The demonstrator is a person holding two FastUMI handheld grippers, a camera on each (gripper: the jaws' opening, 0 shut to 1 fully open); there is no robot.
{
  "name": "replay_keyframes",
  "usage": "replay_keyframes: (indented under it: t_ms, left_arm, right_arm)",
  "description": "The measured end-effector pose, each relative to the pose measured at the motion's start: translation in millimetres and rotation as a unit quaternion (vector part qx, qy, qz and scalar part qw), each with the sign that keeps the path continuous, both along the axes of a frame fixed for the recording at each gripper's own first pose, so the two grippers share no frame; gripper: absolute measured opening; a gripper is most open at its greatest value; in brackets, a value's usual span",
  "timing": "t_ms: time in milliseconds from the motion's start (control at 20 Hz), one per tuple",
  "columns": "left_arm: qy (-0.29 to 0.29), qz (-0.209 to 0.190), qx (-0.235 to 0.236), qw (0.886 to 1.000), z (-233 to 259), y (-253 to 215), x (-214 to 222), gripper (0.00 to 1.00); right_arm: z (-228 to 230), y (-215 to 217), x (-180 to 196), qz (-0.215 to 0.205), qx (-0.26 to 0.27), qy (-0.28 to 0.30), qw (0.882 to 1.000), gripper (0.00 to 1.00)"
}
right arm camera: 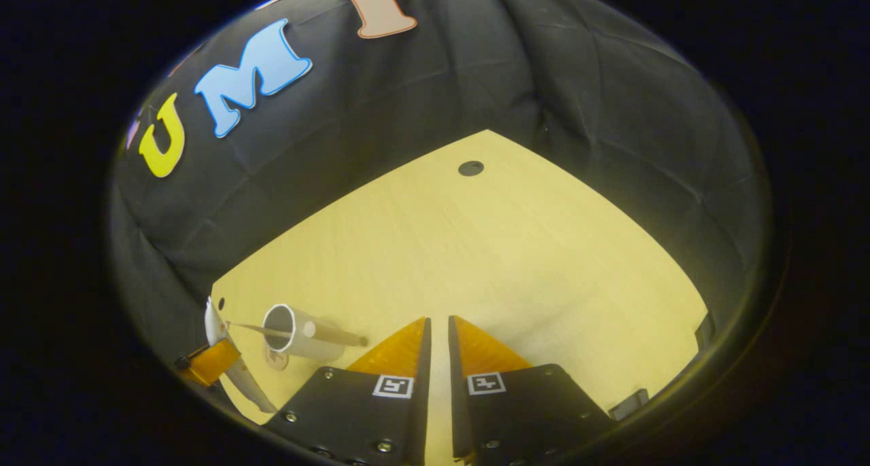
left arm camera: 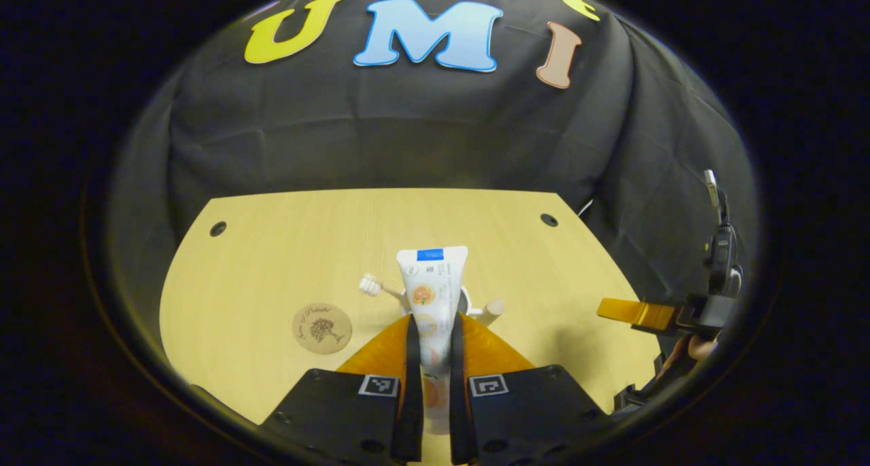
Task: Put the toothbrush and toothpaste on the desktop into the cup, then pick up the cup and place it on the coaster on the desktop.
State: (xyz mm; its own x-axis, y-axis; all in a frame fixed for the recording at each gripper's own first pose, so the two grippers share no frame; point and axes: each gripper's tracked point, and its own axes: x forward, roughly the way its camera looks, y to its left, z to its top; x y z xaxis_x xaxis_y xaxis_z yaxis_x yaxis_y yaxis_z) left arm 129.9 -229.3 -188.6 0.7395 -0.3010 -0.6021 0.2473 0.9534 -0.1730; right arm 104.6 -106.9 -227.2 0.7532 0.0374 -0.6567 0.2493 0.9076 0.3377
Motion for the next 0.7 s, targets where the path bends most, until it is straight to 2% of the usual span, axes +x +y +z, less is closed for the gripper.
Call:
replay_keyframes:
  t_ms: [400,700]
  left_arm:
    - [-0.071,-0.014,-0.013,0.997,32,-37,62,0.23]
    - [-0.107,-0.033,-0.011,0.994,32,-50,98,0.23]
  right_arm:
    - [-13,-54,-7,-0.030,0.001,0.018,0.999,0.15]
    - [-25,-82,-22,-0.052,-0.005,0.035,0.998,0.15]
